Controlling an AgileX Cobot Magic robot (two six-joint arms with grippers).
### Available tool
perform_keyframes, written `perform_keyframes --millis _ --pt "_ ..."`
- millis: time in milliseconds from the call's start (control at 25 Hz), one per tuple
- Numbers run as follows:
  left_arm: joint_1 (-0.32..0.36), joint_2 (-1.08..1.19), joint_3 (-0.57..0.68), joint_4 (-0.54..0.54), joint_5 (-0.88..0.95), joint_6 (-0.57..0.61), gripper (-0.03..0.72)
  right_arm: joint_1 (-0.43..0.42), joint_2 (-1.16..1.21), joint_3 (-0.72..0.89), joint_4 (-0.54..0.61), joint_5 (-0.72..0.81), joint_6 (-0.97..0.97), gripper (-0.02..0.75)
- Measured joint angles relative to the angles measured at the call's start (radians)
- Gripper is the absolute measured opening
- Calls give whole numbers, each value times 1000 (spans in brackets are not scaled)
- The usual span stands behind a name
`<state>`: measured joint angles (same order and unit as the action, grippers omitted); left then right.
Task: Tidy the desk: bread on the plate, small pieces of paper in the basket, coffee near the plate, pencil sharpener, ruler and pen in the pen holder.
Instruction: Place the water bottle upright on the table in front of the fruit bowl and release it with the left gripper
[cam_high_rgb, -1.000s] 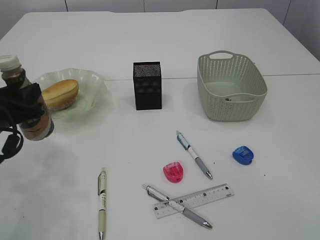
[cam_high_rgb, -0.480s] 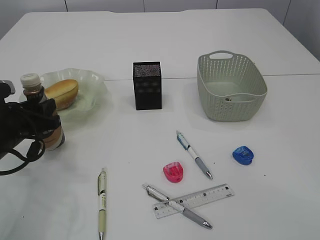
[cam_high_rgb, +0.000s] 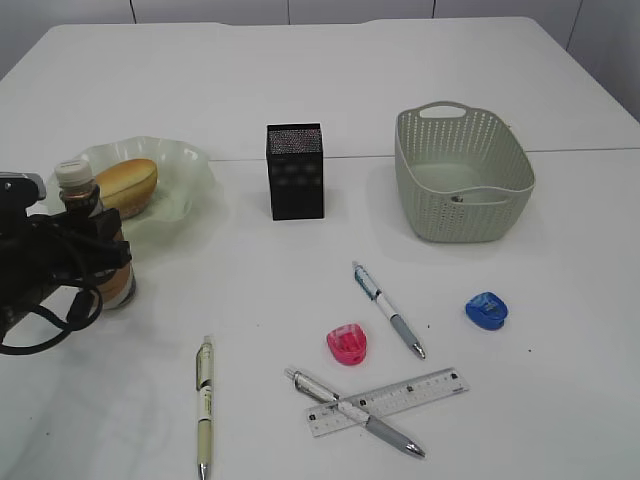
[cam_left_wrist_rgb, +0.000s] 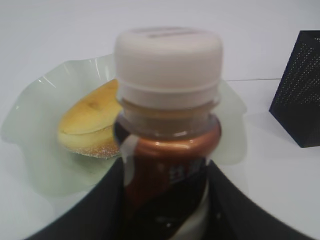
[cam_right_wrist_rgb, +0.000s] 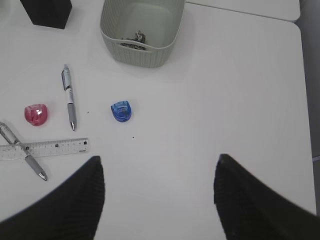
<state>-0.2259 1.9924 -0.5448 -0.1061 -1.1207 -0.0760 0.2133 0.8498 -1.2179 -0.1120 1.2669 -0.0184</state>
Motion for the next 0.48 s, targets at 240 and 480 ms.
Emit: perform_keyframes --millis 240,480 --pt "0 0 0 6 0 0 304 0 0 0 -4 0 0 504" --pt "0 0 -2 13 -6 0 442 0 0 0 -6 0 -1 504"
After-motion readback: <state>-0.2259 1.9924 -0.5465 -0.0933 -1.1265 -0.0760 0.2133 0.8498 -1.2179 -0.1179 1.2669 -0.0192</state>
